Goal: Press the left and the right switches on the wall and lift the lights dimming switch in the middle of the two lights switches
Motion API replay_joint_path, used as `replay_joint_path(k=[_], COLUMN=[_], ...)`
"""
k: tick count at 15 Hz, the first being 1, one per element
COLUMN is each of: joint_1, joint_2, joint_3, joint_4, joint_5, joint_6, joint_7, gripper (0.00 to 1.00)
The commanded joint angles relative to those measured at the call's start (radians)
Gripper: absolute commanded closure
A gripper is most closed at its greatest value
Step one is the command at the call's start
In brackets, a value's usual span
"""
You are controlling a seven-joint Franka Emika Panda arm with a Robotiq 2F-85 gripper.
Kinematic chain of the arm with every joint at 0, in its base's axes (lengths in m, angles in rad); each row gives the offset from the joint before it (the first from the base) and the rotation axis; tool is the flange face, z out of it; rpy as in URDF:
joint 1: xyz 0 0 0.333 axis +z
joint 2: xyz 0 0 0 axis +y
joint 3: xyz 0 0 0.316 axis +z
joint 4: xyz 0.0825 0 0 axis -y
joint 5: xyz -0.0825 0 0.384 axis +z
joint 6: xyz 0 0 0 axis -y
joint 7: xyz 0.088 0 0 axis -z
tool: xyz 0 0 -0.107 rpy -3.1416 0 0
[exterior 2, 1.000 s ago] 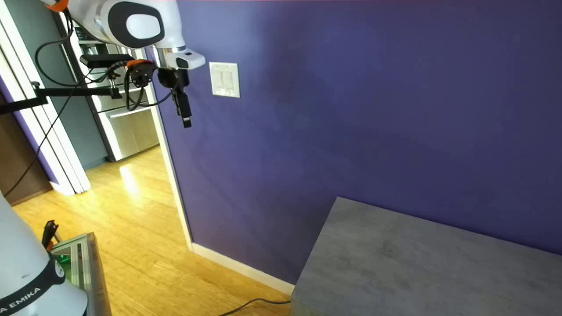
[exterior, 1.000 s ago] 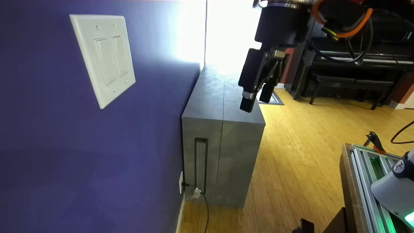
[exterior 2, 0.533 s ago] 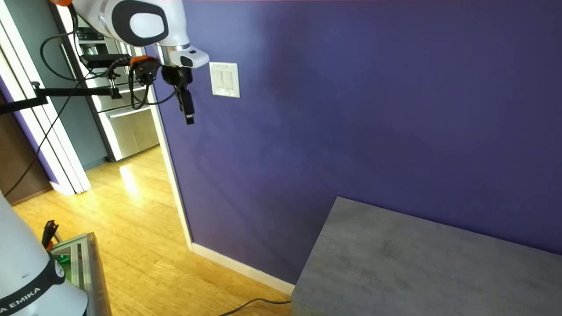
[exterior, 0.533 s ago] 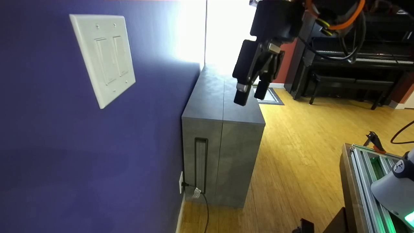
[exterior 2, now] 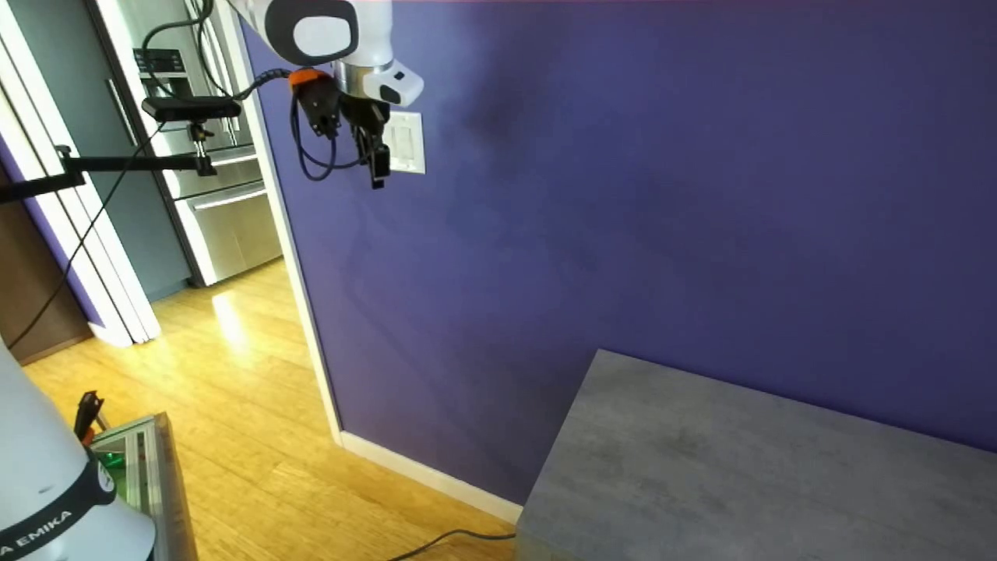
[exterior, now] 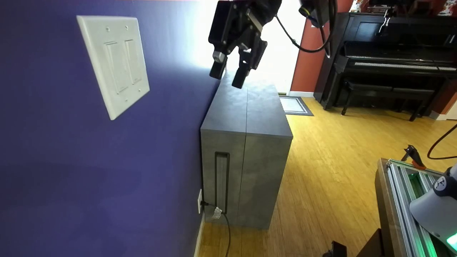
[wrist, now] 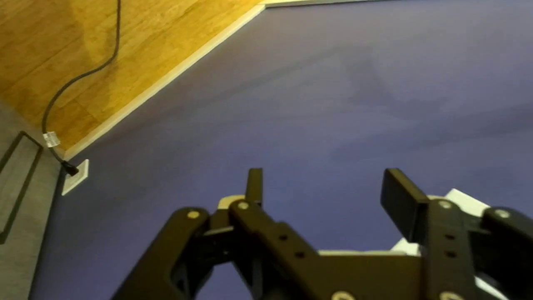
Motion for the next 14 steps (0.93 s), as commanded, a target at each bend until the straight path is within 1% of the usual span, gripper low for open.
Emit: replay_joint_path(k=[1,5,7,9,14], joint_1=[0.019,0.018,0.017,0.017,0.019], joint_2=[0.106,0.175,0.200,0.221,0.253], joint_3=[-0.012,0.000,0.007,0.012,0.023], joint_4=[0.149,0.249,0.282,0.304,0.327], joint_5=[0.100,0.171,0.194,0.216,0.251], joint_6=[-0.025,-0.017,-0.013,-0.005,0.059], joint_7=[-0.043,-0.067,-0.076,-0.079,-0.073], gripper=[0.56,0.83,0.97,1.00,1.00])
